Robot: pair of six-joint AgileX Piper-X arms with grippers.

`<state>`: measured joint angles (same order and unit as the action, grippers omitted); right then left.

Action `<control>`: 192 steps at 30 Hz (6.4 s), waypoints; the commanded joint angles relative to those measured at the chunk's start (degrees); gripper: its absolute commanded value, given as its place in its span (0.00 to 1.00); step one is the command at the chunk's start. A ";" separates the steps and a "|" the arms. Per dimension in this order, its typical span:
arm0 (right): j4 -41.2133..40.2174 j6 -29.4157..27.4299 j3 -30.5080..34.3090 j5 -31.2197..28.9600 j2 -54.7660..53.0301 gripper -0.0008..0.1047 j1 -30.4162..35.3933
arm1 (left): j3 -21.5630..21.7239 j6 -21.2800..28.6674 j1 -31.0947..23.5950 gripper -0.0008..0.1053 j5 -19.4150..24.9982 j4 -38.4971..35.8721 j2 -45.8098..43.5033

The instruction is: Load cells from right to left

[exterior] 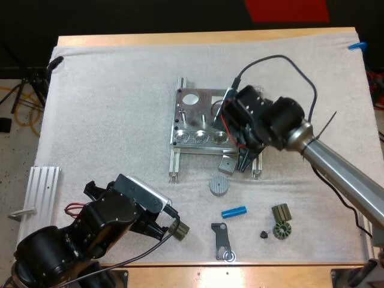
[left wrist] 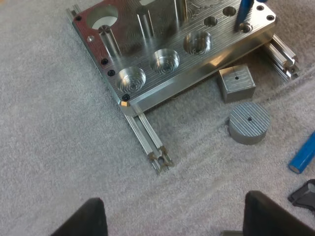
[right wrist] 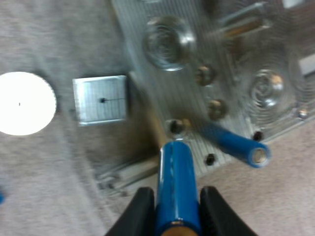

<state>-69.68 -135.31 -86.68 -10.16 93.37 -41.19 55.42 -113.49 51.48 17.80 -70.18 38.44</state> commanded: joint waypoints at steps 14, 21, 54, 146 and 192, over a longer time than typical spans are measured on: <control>-0.20 -6.86 -6.66 -0.18 6.65 0.11 2.96 | 0.44 0.07 0.33 0.56 1.75 0.17 -0.17; -0.07 -7.40 -6.66 -0.30 9.22 0.11 3.22 | 0.44 0.22 0.33 0.56 1.75 0.17 -0.17; 3.29 -10.21 -6.66 -2.79 14.42 0.11 3.83 | -3.30 -8.54 0.33 0.56 9.26 2.93 -0.17; 13.30 -6.35 0.14 -8.22 9.52 0.41 5.22 | -3.56 -7.93 0.33 0.56 8.90 4.84 -0.17; -8.51 23.82 -0.48 6.60 -8.26 0.42 4.99 | -3.56 10.11 0.33 0.56 1.18 4.84 -0.17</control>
<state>-77.31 -112.08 -86.64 -4.27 86.12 -36.23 51.85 -103.93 51.48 19.39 -65.82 38.44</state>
